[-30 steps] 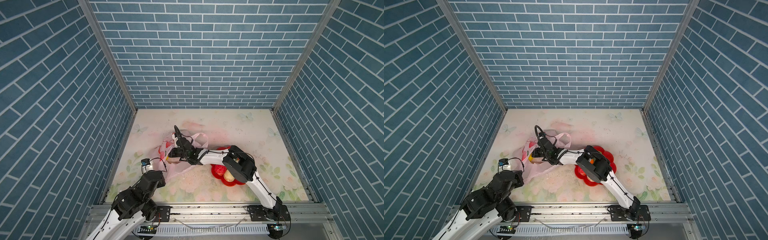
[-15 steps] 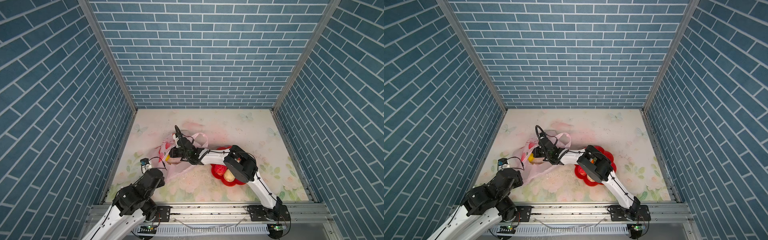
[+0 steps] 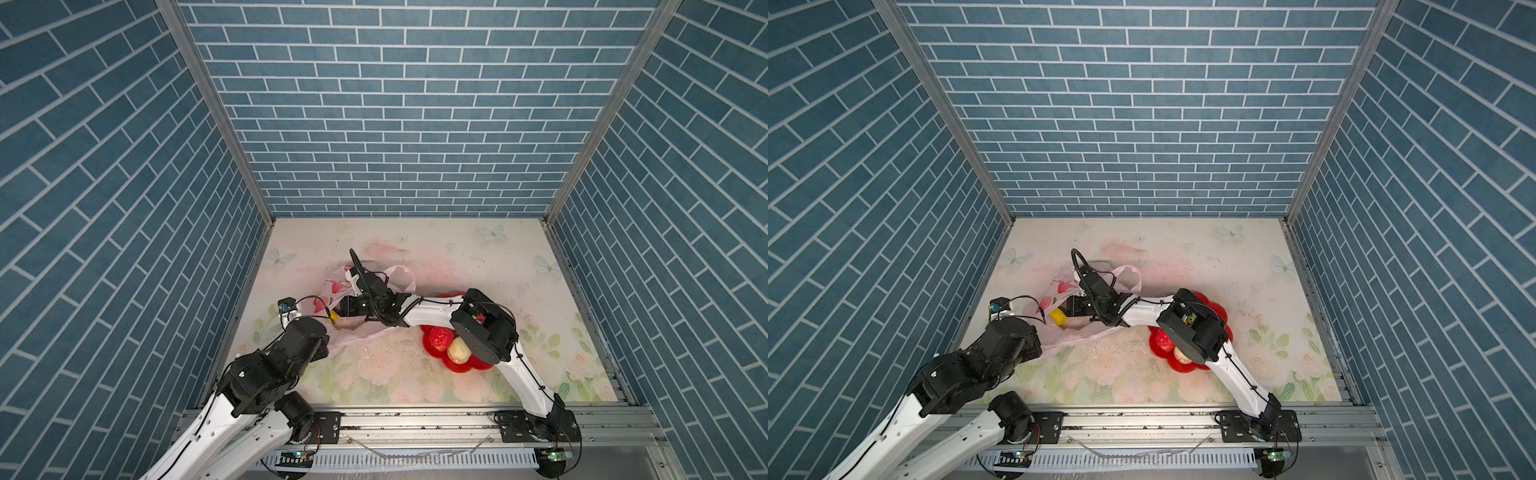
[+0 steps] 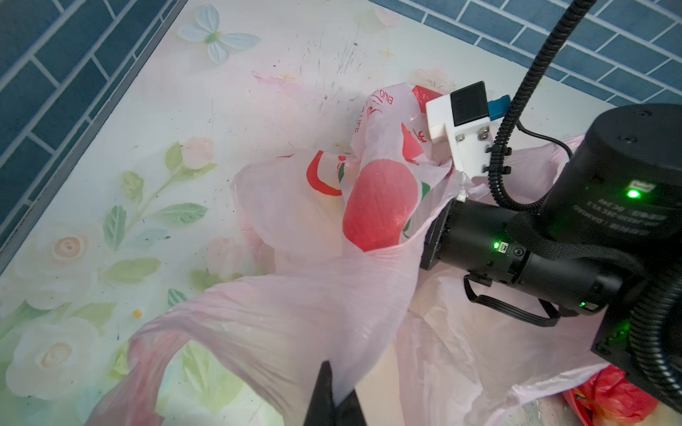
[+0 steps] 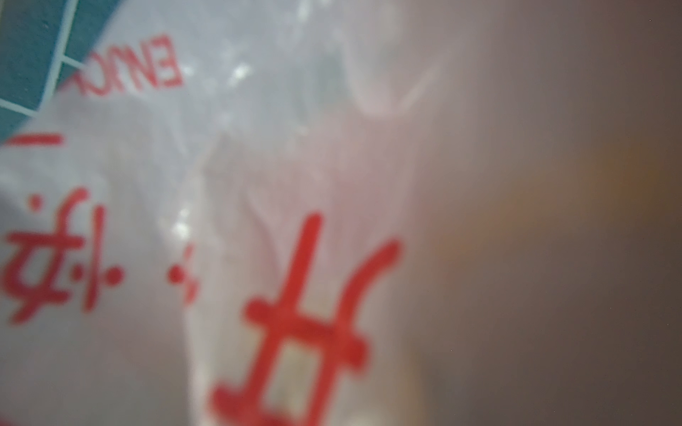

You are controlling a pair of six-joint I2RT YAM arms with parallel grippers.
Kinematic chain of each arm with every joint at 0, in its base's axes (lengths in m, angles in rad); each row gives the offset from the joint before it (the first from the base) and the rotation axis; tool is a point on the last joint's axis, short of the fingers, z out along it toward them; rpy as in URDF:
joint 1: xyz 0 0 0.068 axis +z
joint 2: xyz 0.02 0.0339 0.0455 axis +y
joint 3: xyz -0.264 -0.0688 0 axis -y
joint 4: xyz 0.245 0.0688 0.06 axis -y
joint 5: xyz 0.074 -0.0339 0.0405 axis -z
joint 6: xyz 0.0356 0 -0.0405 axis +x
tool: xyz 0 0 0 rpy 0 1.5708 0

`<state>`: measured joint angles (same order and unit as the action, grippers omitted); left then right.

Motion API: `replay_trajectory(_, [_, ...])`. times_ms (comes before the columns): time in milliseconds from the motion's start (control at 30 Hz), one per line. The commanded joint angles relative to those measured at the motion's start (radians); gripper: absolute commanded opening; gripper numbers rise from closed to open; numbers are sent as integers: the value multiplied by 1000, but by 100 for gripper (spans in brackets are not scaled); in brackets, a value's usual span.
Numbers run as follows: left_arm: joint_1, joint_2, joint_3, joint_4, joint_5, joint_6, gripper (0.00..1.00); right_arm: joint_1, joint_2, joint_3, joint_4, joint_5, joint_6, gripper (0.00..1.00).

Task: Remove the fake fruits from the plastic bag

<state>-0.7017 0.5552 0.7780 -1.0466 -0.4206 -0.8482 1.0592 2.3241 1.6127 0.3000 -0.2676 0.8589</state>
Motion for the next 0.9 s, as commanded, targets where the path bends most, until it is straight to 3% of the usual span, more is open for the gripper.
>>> replay_trajectory(0, [-3, -17, -25, -33, 17, 11, 0, -2, -32, 37, -35, -45, -3, 63])
replay_trajectory(267, [-3, 66, 19, -7, 50, 78, 0, 8, -24, 88, -91, -78, -15, 66])
replay_trajectory(633, [-2, 73, 1, -149, 103, -90, 0, 37, 25, 234, -304, -77, -91, 74])
replay_trajectory(867, [-2, 51, -30, -132, 112, -112, 0, 54, 98, 348, -420, -59, -113, 81])
